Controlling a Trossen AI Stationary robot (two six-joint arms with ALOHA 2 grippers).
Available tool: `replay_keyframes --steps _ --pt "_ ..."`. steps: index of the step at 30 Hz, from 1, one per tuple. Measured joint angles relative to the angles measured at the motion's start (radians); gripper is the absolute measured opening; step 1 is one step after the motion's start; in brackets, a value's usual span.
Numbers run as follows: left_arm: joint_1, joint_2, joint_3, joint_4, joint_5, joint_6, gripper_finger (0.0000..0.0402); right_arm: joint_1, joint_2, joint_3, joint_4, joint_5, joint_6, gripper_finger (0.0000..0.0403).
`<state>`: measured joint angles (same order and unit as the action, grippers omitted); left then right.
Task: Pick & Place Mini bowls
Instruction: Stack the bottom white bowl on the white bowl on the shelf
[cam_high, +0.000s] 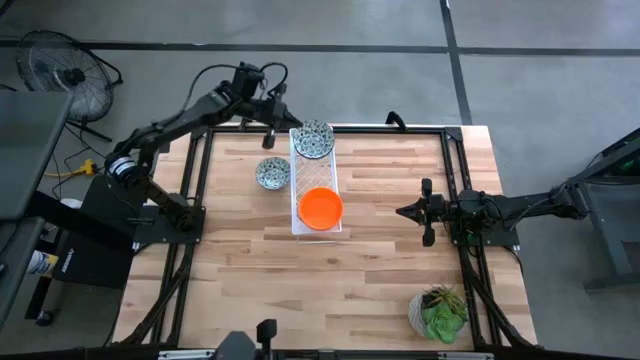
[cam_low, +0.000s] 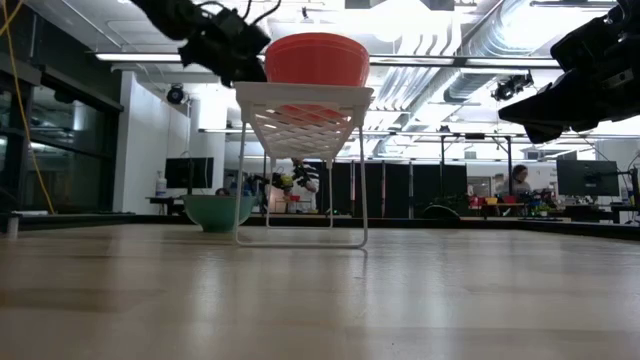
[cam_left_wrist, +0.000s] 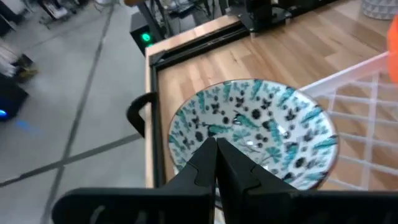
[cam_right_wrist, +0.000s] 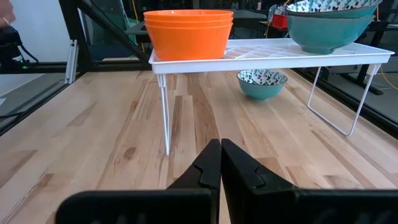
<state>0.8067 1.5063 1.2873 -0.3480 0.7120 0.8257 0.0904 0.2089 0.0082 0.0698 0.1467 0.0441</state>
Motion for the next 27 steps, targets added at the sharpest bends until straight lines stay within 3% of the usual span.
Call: replay_keyframes --steps 7,27 --pt "-0.001 0.000 -0.117 0.189 0.041 -0.019 0.0000 0.000 0.000 0.000 0.001 0.000 0.000 0.0000" --pt "0.011 0.025 -0.124 0.157 0.019 0.046 0.0000 0.000 0.000 0.000 0.001 0.000 0.000 0.0000"
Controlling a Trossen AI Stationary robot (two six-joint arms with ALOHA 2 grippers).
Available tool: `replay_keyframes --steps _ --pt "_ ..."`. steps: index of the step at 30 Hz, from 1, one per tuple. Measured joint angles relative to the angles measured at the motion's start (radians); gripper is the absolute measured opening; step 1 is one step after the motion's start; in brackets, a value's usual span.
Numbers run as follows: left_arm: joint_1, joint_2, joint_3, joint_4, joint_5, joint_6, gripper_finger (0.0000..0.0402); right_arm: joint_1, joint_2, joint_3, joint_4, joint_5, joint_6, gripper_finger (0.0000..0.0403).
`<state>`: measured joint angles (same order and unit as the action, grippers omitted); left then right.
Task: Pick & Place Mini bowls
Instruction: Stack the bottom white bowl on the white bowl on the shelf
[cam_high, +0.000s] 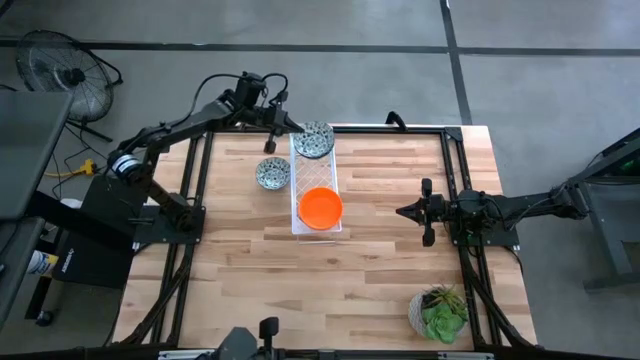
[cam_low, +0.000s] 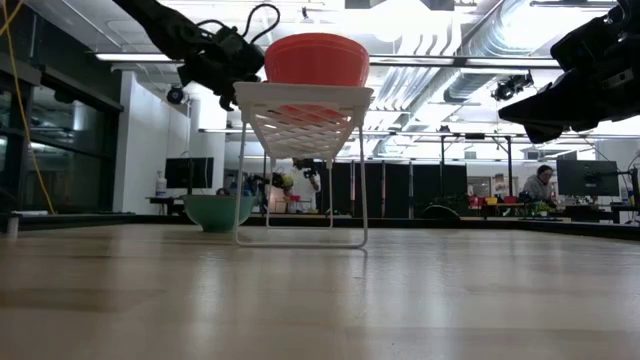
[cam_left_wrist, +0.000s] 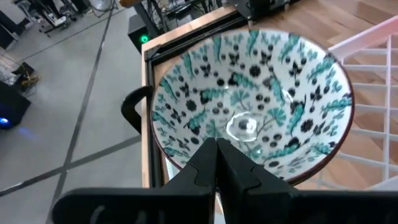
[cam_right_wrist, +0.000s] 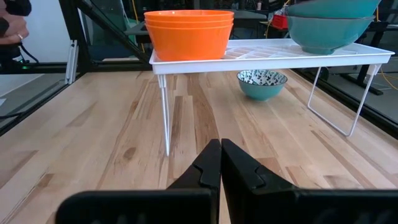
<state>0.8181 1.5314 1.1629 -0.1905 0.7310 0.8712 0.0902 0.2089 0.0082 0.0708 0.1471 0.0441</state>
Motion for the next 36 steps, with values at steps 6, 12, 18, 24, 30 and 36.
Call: replay_keyframes --steps 6,12,18,24,30,36 --pt "0.000 0.021 0.000 0.006 -0.039 0.016 0.0000 0.000 0.000 0.000 0.000 0.000 0.000 0.0000" --pt "0.000 -0.024 0.001 0.044 -0.116 0.023 0.0000 0.000 0.000 0.000 0.000 0.000 0.000 0.0000" --pt "-0.013 -0.062 0.001 0.102 -0.071 -0.051 0.0000 0.000 0.000 0.000 0.000 0.000 0.000 0.0000" --pt "-0.102 -0.059 0.001 0.125 -0.080 -0.112 0.0000 0.000 0.000 0.000 0.000 0.000 0.000 0.0000" --pt "-0.203 -0.033 0.001 0.111 -0.199 -0.164 0.0000 0.000 0.000 0.000 0.000 0.000 0.000 0.0000" --pt "-0.263 -0.023 0.001 0.094 -0.300 -0.174 0.0000 0.000 0.000 0.000 0.000 0.000 0.000 0.0000"
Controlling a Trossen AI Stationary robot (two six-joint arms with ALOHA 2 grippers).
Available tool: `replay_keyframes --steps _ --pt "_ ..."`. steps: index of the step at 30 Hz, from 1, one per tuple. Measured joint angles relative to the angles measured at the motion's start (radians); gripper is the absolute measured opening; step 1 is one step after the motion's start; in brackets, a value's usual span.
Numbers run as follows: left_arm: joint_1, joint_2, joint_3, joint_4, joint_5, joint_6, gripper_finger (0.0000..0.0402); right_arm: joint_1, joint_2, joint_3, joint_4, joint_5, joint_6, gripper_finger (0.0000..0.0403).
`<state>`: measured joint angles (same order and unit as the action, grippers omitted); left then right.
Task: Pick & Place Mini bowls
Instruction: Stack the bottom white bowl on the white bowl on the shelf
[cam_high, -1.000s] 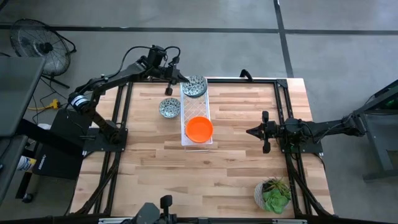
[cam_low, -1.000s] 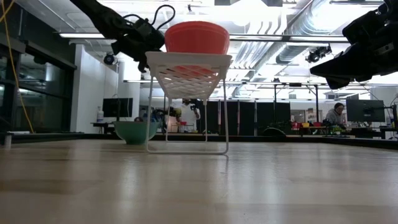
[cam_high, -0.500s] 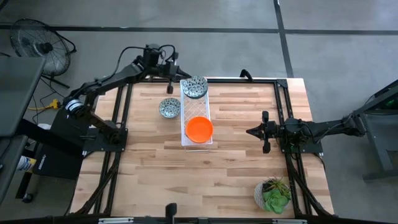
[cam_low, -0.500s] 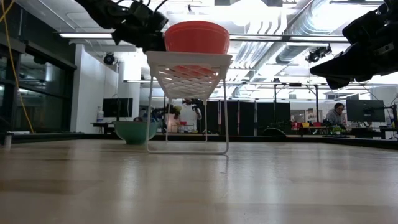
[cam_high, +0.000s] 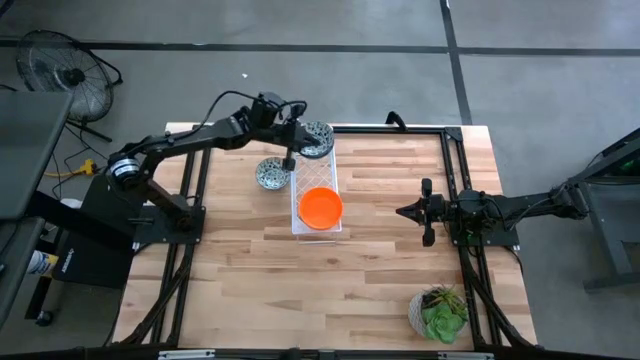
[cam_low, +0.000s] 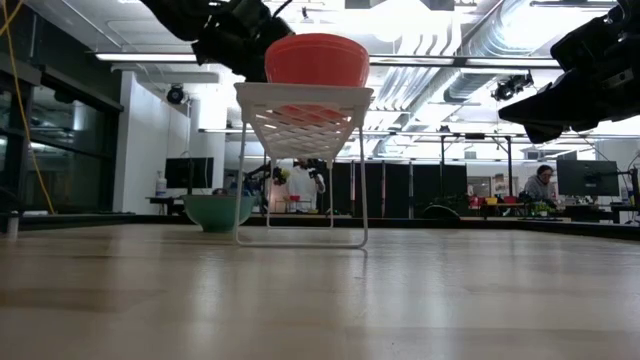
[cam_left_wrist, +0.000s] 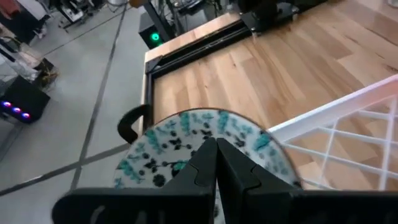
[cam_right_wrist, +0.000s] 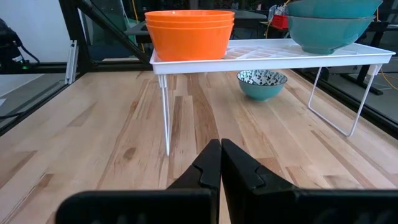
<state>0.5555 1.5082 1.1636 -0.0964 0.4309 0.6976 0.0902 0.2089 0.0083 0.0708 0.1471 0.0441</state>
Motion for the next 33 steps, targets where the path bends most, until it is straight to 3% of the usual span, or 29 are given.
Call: replay_keyframes --steps 9,15,33 --pt "-0.039 0.000 0.000 -0.082 -0.008 -0.007 0.0000 0.000 0.000 0.000 0.000 0.000 0.000 0.0000" --pt "-0.039 0.000 0.000 -0.060 -0.039 -0.012 0.0000 0.000 0.000 0.000 0.000 0.000 0.000 0.0000" --pt "-0.039 -0.001 0.053 -0.035 0.009 -0.007 0.0000 0.000 0.000 0.000 0.000 0.000 0.000 0.0000"
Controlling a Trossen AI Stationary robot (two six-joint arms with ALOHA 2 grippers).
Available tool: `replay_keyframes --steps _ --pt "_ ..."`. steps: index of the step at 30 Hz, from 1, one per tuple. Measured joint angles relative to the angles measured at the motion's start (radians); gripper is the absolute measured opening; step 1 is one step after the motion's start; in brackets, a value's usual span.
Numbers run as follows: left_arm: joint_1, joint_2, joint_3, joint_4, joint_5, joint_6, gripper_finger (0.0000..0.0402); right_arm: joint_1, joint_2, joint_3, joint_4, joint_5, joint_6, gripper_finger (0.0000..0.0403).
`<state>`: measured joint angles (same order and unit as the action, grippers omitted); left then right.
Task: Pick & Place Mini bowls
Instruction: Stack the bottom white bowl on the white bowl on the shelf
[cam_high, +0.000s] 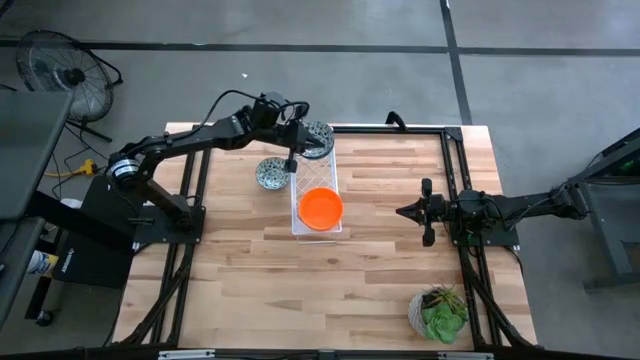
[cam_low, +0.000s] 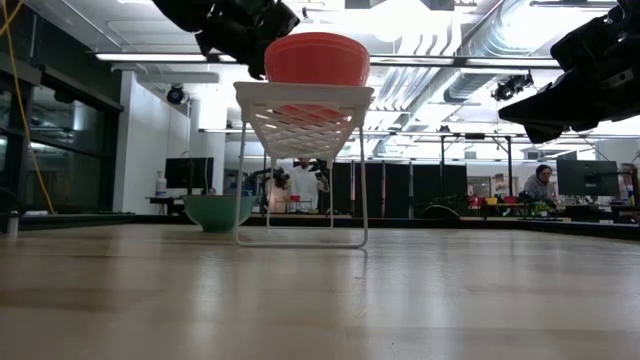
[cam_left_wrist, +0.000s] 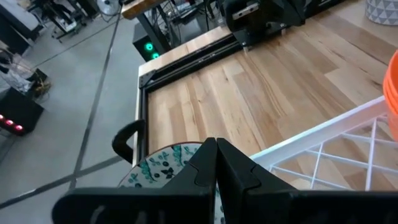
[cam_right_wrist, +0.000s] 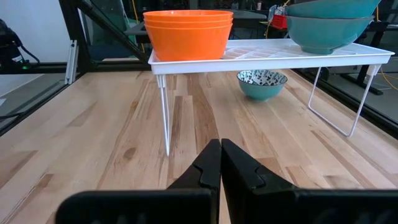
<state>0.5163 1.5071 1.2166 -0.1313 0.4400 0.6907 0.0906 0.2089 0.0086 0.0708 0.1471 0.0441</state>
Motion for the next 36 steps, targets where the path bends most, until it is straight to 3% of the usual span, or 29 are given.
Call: replay_keyframes --steps 10,15,23,36 --pt "0.001 0.000 0.003 0.030 0.012 -0.009 0.0000 0.000 0.000 0.000 0.000 0.000 0.000 0.0000" --pt "0.000 0.018 0.093 -0.069 0.016 0.012 0.0000 0.000 0.000 0.000 0.000 0.000 0.000 0.0000" --pt "0.000 0.164 0.279 -0.315 -0.008 0.038 0.0000 0.000 0.000 0.000 0.000 0.000 0.000 0.0000" --pt "0.000 0.166 0.298 -0.354 -0.057 0.019 0.0000 0.000 0.000 0.000 0.000 0.000 0.000 0.0000"
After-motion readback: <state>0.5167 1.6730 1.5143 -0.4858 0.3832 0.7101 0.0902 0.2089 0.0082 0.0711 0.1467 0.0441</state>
